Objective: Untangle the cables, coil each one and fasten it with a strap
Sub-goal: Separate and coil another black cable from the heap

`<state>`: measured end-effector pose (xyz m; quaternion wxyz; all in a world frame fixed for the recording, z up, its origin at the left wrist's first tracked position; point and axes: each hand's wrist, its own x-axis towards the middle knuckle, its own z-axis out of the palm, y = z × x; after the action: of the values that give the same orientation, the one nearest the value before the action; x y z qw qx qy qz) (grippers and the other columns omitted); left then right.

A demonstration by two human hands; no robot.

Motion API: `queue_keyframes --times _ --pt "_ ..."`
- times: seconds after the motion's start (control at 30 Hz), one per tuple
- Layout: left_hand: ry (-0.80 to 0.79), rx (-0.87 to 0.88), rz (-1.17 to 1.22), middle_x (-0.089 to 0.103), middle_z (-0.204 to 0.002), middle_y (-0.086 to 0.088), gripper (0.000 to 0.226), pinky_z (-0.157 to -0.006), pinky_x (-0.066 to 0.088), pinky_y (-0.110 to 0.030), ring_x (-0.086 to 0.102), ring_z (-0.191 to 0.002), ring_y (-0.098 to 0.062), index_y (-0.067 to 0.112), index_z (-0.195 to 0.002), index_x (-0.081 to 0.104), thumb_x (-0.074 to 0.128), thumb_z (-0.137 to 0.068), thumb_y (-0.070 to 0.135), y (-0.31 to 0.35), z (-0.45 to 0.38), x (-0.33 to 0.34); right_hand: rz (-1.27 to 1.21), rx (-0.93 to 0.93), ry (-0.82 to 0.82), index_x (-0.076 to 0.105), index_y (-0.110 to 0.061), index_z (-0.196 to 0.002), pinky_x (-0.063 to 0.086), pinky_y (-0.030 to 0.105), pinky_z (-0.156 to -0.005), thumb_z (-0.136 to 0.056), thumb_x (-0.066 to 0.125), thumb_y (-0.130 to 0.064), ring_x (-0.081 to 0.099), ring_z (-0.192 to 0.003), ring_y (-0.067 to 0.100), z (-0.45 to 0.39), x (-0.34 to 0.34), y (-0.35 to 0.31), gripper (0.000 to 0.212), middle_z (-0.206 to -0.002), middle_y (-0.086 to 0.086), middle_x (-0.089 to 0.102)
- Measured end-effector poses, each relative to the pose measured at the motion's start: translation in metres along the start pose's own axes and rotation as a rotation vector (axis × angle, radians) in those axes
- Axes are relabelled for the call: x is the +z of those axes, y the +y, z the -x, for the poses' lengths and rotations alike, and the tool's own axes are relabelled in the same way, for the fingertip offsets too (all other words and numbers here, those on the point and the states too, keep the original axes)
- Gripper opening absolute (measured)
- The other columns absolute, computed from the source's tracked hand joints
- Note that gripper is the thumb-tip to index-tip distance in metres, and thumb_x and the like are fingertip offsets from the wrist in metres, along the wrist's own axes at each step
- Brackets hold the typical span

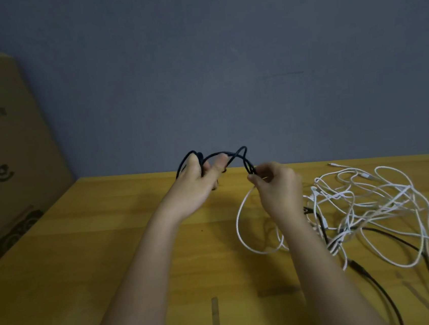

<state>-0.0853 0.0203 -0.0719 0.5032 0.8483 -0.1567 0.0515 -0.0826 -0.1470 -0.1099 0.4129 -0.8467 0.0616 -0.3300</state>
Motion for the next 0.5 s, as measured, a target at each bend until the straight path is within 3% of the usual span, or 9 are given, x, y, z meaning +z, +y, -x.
queue_keyframes --times 0.07,0.17,0.27,0.33,0.5 --pt "0.036 -0.013 0.026 0.048 -0.088 0.008 0.058 -0.062 0.038 -0.016 0.047 -0.079 0.004 0.014 -0.097 0.039 0.053 -0.076 0.066 0.001 -0.001 0.004 -0.013 -0.019 0.003 0.069 -0.016 -0.086 0.039 0.025 -0.062 -0.084 0.072 -0.022 0.061 -0.072 0.014 0.000 0.002 -0.002 0.007 -0.078 -0.004 0.067" --pt "0.232 0.035 0.026 0.044 -0.082 0.010 0.054 -0.056 0.036 -0.012 0.046 -0.073 0.001 0.013 -0.097 0.038 0.069 -0.077 0.053 -0.003 -0.006 0.009 -0.083 -0.046 -0.115 0.064 -0.023 -0.076 0.047 0.029 -0.063 -0.078 0.078 -0.022 0.062 -0.068 0.015 0.001 0.005 -0.004 0.013 -0.069 -0.008 0.065" --pt "0.308 0.074 -0.013 0.054 -0.080 0.005 0.039 -0.057 0.037 -0.014 0.051 -0.071 -0.003 0.013 -0.092 0.043 0.062 -0.087 0.046 -0.010 -0.011 0.008 -0.144 -0.080 -0.167 0.063 -0.024 -0.074 0.047 0.019 -0.064 -0.076 0.079 -0.018 0.060 -0.069 0.004 0.001 0.003 -0.007 0.017 -0.070 -0.012 0.064" --pt "0.362 0.088 -0.026 0.061 -0.074 0.002 0.024 -0.054 0.037 -0.010 0.054 -0.063 0.002 0.015 -0.088 0.045 0.054 -0.095 0.036 -0.013 -0.013 0.006 -0.203 -0.082 -0.226 0.063 -0.027 -0.075 0.046 0.013 -0.062 -0.076 0.080 -0.015 0.059 -0.068 0.001 0.000 0.000 -0.009 0.021 -0.074 -0.013 0.064" --pt "0.441 0.035 0.002 0.067 -0.072 -0.002 0.020 -0.051 0.037 -0.008 0.054 -0.062 -0.001 0.011 -0.089 0.045 0.049 -0.098 0.028 -0.019 -0.016 -0.001 -0.114 -0.059 -0.388 0.067 -0.024 -0.100 0.051 0.020 -0.074 -0.079 0.075 -0.009 0.061 -0.088 0.008 -0.002 -0.009 -0.005 0.027 -0.092 -0.004 0.065"
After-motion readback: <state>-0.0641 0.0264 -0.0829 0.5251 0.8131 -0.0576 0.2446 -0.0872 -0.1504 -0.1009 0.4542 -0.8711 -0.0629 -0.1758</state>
